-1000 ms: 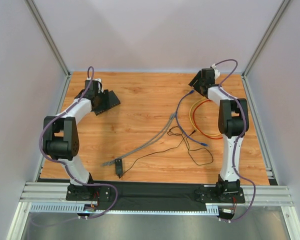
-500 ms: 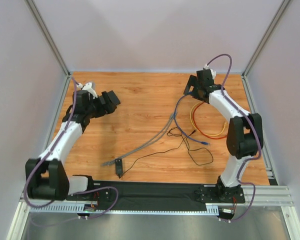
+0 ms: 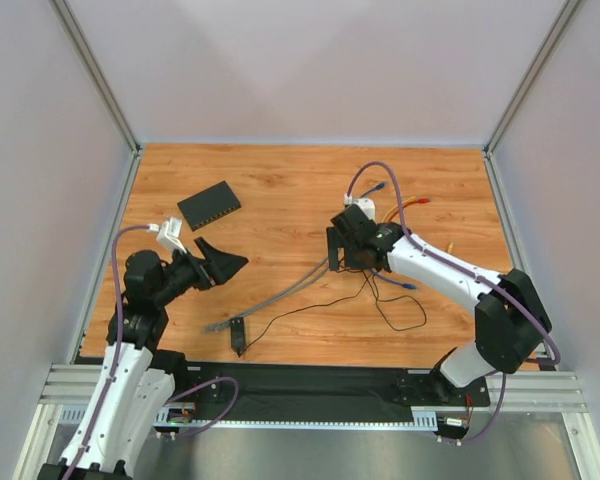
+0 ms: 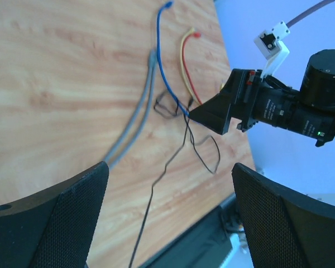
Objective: Pull the plug from the switch port
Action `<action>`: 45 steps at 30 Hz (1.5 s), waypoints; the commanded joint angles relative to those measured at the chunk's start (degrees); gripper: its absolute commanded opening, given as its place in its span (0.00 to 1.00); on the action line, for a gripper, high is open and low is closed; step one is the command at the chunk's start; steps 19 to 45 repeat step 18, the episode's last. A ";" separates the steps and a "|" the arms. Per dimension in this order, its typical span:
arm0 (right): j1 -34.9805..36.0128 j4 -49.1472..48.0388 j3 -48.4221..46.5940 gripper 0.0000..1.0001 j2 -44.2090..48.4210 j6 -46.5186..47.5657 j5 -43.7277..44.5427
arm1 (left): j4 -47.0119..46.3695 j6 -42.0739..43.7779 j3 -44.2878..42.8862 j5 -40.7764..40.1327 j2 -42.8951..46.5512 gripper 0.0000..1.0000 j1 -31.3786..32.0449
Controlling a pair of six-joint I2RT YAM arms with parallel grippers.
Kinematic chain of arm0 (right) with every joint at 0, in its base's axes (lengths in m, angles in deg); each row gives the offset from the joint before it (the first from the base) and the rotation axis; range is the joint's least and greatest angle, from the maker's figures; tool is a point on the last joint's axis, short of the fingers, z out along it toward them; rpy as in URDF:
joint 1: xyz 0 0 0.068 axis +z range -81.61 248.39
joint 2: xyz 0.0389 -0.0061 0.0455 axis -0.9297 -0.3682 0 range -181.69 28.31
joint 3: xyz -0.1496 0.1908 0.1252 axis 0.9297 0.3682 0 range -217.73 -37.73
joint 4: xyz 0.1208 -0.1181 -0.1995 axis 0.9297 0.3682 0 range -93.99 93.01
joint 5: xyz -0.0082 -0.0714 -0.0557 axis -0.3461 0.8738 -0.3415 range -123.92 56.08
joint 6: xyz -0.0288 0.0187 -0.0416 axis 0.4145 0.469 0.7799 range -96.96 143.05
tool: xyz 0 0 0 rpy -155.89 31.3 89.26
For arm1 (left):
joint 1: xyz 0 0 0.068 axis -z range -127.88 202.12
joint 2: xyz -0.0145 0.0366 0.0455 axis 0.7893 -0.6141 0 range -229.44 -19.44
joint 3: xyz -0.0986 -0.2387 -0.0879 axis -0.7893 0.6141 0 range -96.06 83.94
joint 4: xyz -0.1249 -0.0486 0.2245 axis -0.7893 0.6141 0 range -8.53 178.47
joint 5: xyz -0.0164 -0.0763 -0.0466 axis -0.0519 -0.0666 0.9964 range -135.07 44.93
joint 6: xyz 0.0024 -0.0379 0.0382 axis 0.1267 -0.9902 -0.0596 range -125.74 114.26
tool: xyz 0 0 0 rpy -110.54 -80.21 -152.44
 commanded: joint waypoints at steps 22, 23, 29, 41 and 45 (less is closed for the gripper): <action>4.63 -17.75 30.27 1.00 31.38 -8.60 -8.24 | 3.25 -14.29 14.52 12.15 16.50 1.00 1.19; 4.63 -17.75 30.27 1.00 31.38 -8.60 -8.24 | 3.25 -14.29 14.52 12.15 16.50 1.00 1.19; 4.63 -17.75 30.27 1.00 31.38 -8.60 -8.24 | 3.25 -14.29 14.52 12.15 16.50 1.00 1.19; 4.63 -17.75 30.27 1.00 31.38 -8.60 -8.24 | 3.25 -14.29 14.52 12.15 16.50 1.00 1.19; 4.63 -17.75 30.27 1.00 31.38 -8.60 -8.24 | 3.25 -14.29 14.52 12.15 16.50 1.00 1.19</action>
